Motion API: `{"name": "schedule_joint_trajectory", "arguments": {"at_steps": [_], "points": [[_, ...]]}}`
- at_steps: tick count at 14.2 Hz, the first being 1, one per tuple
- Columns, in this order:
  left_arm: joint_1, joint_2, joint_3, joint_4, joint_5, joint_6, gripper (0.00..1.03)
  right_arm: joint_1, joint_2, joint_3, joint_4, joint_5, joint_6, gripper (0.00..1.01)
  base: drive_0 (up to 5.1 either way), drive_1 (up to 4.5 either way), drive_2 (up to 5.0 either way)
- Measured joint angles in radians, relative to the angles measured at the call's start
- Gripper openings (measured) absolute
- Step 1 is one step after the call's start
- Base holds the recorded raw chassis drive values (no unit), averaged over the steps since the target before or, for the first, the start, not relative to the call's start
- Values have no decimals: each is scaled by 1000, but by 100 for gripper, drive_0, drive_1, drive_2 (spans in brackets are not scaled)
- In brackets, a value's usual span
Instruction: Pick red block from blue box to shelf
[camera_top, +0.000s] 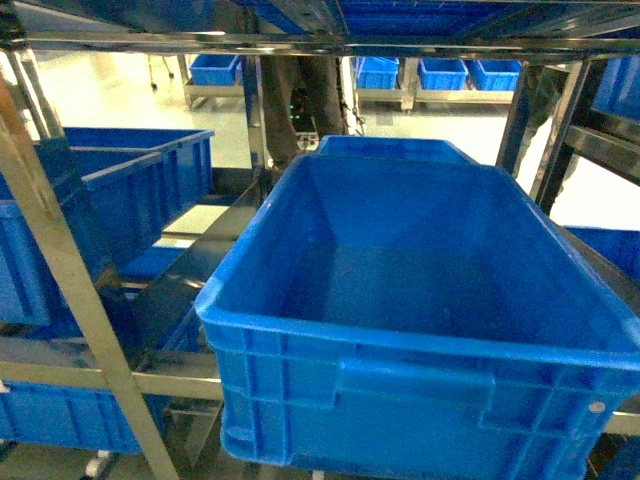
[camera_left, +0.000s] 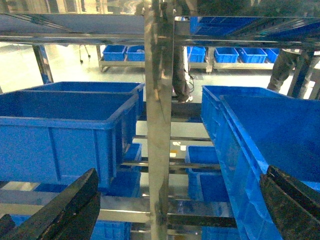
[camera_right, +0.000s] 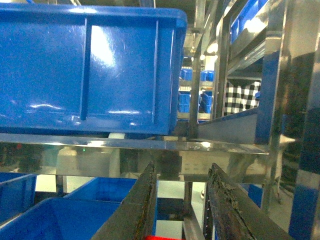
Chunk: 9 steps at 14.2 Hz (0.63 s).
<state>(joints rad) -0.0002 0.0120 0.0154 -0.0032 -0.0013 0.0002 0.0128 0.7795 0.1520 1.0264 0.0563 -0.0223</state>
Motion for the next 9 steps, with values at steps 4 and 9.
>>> {"name": "schedule_joint_trajectory", "arguments": {"at_steps": [4, 9], "points": [[0, 0, 0, -3, 0, 0, 98, 0, 4, 0, -1, 0, 0, 27, 3, 110, -104], [0, 0, 0, -2, 1, 0, 98, 0, 4, 0, 0, 0, 0, 27, 0, 0, 0]]}}
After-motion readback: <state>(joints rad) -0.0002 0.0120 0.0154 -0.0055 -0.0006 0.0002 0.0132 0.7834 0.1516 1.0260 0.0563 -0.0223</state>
